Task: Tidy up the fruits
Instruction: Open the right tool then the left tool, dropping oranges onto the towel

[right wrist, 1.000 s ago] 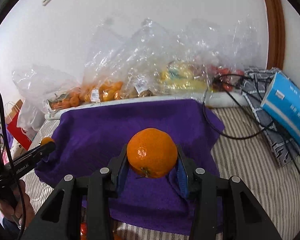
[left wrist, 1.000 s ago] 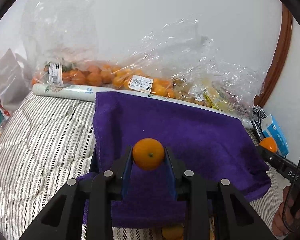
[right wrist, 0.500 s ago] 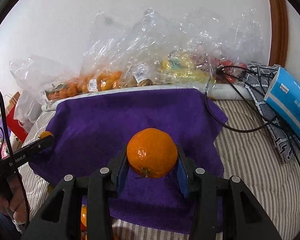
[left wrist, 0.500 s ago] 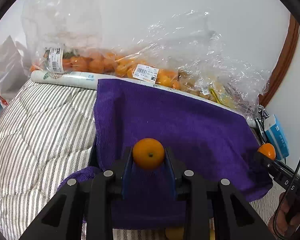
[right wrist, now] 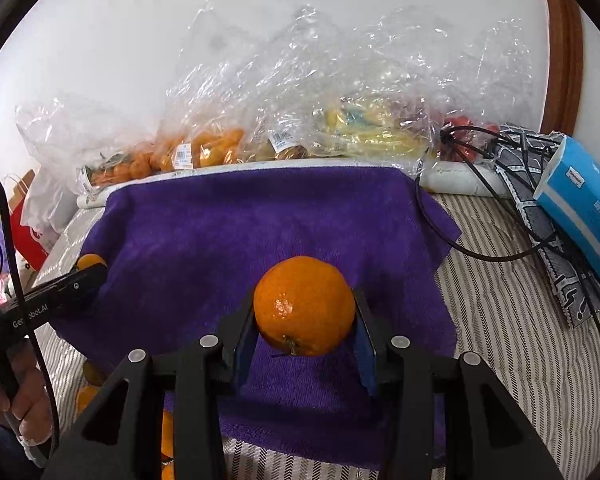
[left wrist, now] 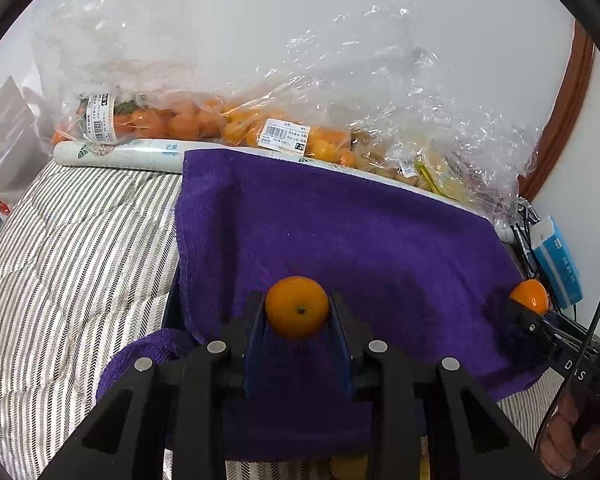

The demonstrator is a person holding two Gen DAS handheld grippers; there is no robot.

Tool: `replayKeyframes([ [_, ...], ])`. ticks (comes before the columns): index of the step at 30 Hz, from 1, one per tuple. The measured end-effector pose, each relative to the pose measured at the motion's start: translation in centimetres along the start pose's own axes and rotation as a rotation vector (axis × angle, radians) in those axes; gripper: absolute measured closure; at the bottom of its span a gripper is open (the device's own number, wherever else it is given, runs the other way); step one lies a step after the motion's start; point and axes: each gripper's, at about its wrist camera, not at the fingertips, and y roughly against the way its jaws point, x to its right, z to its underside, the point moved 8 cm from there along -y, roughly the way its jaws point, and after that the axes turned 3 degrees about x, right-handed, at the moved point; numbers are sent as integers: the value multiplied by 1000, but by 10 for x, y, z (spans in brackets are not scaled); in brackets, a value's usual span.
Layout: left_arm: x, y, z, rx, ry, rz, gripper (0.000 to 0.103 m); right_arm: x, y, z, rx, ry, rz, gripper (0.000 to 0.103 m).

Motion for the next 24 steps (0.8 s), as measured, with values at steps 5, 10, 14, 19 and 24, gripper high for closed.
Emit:
replayKeyframes([
  [5, 0, -3, 2, -17, -1, -1, 73, 0, -3, 3, -13, 6, 4, 60],
  [10, 0, -5, 3, -25, -3, -4, 73, 0, -2, 3, -12, 4, 3, 58],
  [14, 1, -5, 4, -27, -8, -7, 73, -1, 3, -1, 16, 13, 4, 58],
  [19, 3, -7, 5, -38, -17, -6, 73, -5, 5, -1, 25, 22, 2, 52],
  [24, 3, -8, 6, -45, -18, -5, 73, -6, 6, -1, 26, 23, 6, 50],
])
